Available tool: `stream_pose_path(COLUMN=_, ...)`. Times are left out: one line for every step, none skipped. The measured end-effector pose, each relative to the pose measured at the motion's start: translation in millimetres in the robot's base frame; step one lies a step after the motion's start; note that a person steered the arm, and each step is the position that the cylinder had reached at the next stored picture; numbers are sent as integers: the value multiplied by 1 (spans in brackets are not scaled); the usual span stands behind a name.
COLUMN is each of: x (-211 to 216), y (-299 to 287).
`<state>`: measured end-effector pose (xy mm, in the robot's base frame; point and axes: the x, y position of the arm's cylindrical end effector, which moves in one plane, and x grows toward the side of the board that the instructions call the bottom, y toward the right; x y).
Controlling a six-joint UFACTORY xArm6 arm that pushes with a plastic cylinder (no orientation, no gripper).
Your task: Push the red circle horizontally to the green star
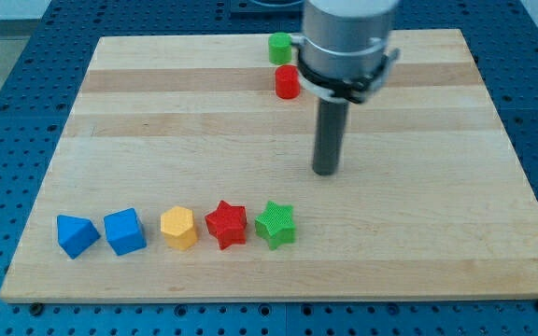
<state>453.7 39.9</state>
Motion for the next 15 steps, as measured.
stream_pose_path(x=-39, y=-57)
stream_pose_path(x=-84, y=-110)
stream_pose_path(x=-132, y=-148)
stream_pose_path(x=-166, y=-143)
stream_pose_path(x=-168, y=-109)
stream_pose_path(x=-168, y=-71)
stream_pose_path(x=-166, y=-43)
stream_pose_path(x=-142, y=-31)
stream_pose_path(x=-128, y=-3)
stream_pose_path(x=-123, y=20)
stream_pose_path(x=-108, y=35)
stream_pose_path(x=-92, y=46)
stream_pose_path(x=-72, y=57)
stream_pose_path(x=-47, y=60)
stream_pose_path(x=-21, y=60)
